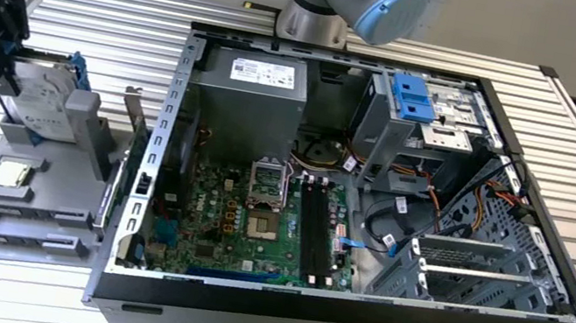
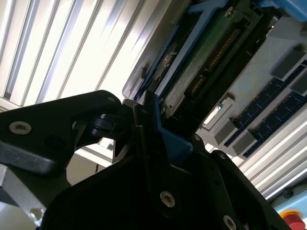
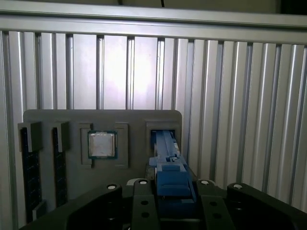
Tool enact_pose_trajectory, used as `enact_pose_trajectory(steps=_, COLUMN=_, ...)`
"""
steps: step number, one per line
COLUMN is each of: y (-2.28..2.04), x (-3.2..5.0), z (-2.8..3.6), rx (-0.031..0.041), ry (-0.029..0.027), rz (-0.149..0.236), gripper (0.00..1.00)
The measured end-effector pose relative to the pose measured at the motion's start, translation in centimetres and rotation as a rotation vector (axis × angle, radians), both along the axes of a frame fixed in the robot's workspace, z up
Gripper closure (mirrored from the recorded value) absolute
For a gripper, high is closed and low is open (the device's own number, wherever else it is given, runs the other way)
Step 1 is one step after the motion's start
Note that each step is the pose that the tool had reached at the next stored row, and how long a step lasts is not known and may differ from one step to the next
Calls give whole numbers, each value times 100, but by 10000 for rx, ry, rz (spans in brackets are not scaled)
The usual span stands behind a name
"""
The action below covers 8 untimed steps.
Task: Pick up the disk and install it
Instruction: 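Pick up the disk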
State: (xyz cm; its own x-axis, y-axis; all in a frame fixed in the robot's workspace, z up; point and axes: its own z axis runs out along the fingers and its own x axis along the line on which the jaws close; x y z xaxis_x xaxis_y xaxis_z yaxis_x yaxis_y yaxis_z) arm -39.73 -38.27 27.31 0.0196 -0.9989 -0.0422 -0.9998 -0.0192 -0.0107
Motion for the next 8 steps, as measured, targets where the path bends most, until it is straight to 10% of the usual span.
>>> enact_pose_trajectory(steps=8, y=-19, x=1, z=0, rx=1, ry=-1, rz=-4, gripper=100)
